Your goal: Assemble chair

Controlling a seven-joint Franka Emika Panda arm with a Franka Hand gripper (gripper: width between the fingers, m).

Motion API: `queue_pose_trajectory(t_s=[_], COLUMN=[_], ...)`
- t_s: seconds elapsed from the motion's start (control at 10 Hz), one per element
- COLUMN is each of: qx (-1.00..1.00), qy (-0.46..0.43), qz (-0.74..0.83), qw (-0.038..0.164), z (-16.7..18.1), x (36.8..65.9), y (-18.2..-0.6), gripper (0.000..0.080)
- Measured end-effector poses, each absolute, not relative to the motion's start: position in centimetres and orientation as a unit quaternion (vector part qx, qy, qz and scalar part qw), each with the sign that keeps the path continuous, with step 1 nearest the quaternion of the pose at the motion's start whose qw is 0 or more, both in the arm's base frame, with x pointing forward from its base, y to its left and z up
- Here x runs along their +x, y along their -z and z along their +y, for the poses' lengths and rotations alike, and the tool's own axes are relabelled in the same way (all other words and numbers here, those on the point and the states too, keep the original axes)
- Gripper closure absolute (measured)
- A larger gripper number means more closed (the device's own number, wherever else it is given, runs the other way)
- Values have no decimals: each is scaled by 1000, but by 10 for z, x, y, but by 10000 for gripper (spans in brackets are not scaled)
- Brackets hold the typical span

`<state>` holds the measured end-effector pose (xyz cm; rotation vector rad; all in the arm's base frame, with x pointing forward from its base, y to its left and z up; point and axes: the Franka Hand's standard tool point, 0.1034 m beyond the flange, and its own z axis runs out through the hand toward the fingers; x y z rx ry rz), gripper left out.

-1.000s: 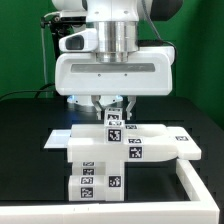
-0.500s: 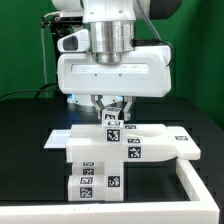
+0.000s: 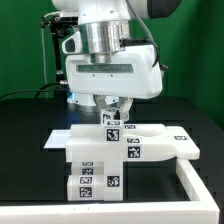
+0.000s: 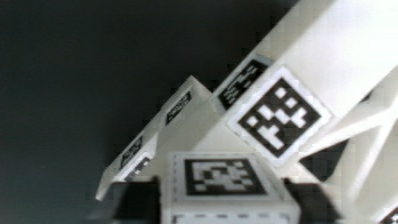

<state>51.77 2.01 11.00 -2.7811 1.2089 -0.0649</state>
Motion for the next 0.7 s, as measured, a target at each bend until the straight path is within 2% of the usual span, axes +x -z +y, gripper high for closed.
queue_pose_trajectory(t_s=[0.1,0.2,0.6,0.7], qx=[-919,-919,-963,-978], qy=[22,22,29,30], qz=[391,391,265,202], qw=[54,54,49,39], z=[20,20,19,19], x=[518,518,518,517], y=[-110,-110,-109,-108], gripper=[322,189,151,151])
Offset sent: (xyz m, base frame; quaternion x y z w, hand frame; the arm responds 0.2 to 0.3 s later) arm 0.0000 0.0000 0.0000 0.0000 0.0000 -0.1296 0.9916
